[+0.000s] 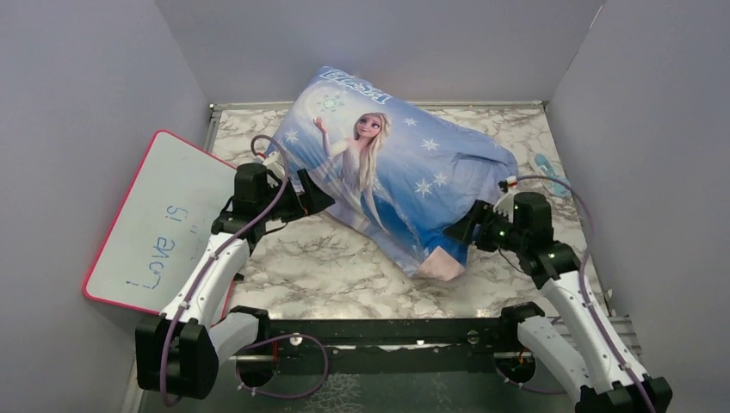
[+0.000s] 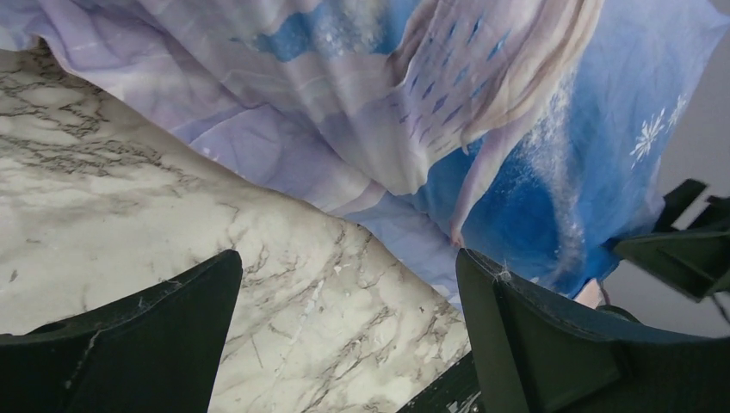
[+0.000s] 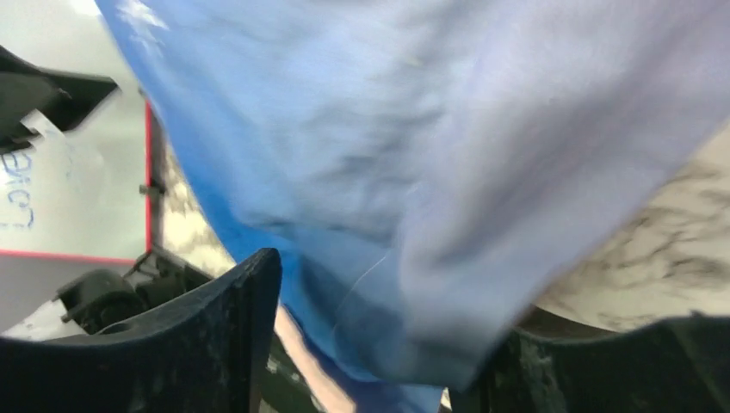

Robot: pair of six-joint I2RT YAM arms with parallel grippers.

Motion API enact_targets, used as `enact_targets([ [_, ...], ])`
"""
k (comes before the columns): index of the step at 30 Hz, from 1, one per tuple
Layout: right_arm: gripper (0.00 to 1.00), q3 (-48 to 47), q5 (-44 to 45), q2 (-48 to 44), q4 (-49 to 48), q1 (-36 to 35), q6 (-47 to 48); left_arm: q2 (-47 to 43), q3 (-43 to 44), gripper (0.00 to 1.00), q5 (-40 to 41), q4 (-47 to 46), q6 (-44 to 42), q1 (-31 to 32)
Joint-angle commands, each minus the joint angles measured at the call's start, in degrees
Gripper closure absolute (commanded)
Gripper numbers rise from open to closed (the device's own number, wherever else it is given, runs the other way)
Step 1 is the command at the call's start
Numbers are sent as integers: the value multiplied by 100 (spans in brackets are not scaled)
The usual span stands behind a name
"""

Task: Remove the pillowcase from the pillow
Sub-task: Move the pillow to the center of the board.

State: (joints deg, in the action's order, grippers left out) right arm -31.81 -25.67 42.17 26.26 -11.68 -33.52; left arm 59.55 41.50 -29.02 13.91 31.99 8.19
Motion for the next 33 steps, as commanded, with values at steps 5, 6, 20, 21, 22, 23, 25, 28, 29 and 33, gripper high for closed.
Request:
enact_targets([
  [5, 16, -2456, 2865, 404, 658, 16, 1021, 90, 282, 3, 334, -389, 81, 391],
  [6, 13, -2672, 3170, 642, 610, 11, 1093, 71, 268, 3, 335, -383, 86, 395],
  [20, 0, -6059, 1475, 5747, 951, 72, 2204, -396, 35, 3, 684, -33, 8, 411],
  [21, 2, -6041, 1181, 6035, 1026, 78, 2236, -425, 36, 2, 739, 23, -11, 411],
  [22, 9, -6077, 910, 6274, 1241, 78, 2236, -454, 28, 2, 793, 70, -28, 407],
  [23, 19, -5978, 598, 6407, 1260, 78, 2248, -484, 26, 2, 852, 123, -53, 404],
  [25, 33, -5315, 62, 6274, 883, 78, 2150, -526, -14, 1, 971, 188, -86, 403],
  [28, 53, -4072, -216, 5504, 185, 78, 1838, -478, -53, 1, 1030, 115, -57, 408],
  [29, 61, -3743, -199, 5212, 88, 77, 1741, -415, -36, 1, 959, 61, -39, 408],
  [33, 85, -2329, -342, 3747, -65, 72, 1346, -88, 71, 1, 608, -253, 72, 406],
])
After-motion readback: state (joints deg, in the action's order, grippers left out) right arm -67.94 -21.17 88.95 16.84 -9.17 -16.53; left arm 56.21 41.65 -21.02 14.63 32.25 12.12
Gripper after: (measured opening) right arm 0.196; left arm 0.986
